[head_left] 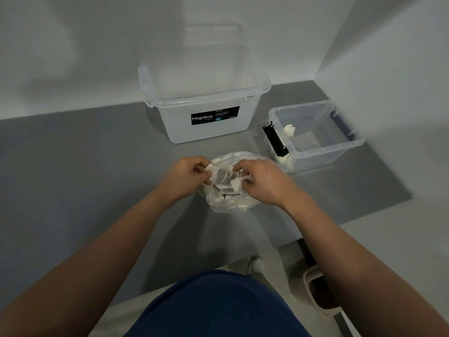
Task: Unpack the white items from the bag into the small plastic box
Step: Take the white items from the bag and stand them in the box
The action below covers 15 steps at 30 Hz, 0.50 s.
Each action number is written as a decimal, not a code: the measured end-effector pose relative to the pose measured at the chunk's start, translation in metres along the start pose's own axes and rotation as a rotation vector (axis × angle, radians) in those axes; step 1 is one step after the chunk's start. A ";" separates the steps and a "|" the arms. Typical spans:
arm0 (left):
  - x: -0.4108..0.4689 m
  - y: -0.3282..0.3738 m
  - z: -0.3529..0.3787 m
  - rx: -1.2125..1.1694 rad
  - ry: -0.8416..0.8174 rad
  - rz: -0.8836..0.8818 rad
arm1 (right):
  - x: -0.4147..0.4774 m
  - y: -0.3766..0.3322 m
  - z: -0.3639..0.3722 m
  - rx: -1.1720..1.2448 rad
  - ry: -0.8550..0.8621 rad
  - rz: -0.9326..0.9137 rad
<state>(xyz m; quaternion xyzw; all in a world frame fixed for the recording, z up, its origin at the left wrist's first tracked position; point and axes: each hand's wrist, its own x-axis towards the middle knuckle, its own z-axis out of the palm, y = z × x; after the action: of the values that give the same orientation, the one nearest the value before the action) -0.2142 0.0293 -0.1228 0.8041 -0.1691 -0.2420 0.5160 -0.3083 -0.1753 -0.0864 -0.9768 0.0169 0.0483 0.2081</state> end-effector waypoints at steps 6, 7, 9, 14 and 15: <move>-0.014 0.013 -0.002 -0.762 -0.035 -0.149 | -0.003 -0.006 -0.023 0.126 0.135 0.097; -0.015 0.013 0.001 -0.815 -0.039 -0.136 | -0.004 -0.007 -0.030 0.153 0.155 0.096; -0.014 0.015 0.009 -0.806 -0.023 -0.093 | -0.007 -0.008 -0.045 0.197 0.183 0.070; -0.009 0.031 0.029 -0.902 -0.031 -0.053 | -0.010 -0.007 -0.078 0.272 0.201 -0.038; -0.006 0.037 0.032 -0.946 -0.040 -0.045 | -0.011 -0.005 -0.084 0.261 0.198 -0.050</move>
<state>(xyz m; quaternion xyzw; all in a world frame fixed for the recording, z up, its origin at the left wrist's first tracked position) -0.2378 -0.0066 -0.0990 0.4795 -0.0327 -0.3191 0.8168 -0.3119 -0.2050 -0.0069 -0.9415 0.0192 -0.0560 0.3317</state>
